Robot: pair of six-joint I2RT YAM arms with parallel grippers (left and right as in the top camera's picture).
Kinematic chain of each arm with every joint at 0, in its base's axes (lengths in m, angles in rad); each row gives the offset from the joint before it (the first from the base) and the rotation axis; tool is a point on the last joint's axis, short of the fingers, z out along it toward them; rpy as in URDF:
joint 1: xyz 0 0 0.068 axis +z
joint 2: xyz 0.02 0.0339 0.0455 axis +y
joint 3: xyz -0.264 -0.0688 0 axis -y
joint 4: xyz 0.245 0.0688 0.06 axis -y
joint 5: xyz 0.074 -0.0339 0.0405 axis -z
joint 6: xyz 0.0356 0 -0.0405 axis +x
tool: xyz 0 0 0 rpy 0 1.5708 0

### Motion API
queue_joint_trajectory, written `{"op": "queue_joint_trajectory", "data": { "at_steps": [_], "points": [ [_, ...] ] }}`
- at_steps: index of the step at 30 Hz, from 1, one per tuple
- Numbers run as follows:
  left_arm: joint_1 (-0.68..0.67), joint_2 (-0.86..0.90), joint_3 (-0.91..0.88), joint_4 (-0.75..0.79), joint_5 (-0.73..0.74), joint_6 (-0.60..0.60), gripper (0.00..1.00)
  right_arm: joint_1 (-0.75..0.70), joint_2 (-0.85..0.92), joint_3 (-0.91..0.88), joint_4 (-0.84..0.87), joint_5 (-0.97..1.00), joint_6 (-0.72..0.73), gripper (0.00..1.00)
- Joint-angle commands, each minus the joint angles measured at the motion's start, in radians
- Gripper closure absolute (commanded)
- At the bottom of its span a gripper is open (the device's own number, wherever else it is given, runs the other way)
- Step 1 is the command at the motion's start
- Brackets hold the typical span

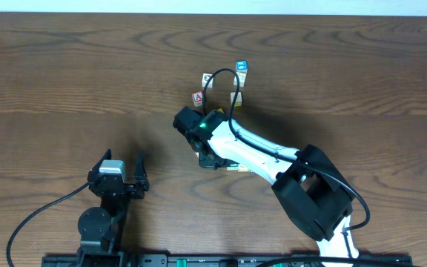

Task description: Lift 5 blocks

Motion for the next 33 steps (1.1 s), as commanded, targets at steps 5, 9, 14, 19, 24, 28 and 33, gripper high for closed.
{"op": "queue_joint_trajectory", "data": {
  "at_steps": [5,9,14,19,24,28,33],
  "points": [
    [0.005,-0.001,-0.012,-0.04,0.018,-0.005,0.27,0.006,0.002,0.018,0.106,0.012,-0.142,0.99],
    [0.005,-0.001,-0.012,-0.04,0.017,-0.005,0.27,-0.012,0.002,0.024,0.14,0.016,-0.163,0.97],
    [0.005,-0.001,-0.012,-0.04,0.018,-0.005,0.27,-0.056,0.002,0.07,0.18,-0.056,-0.306,0.84],
    [0.005,-0.001,-0.012,-0.04,0.018,-0.005,0.27,-0.078,0.002,0.126,0.193,-0.074,-0.413,0.71],
    [0.005,-0.001,-0.012,-0.04,0.018,-0.005,0.27,-0.085,0.004,0.134,0.241,-0.137,-0.442,0.99],
    [0.005,-0.001,-0.012,-0.04,0.017,-0.005,0.28,-0.069,0.011,0.134,0.285,-0.19,-0.476,0.99],
    [0.005,-0.001,-0.012,-0.04,0.017,-0.005,0.27,-0.056,0.02,0.134,0.299,-0.187,-0.475,0.99]
  ]
}}
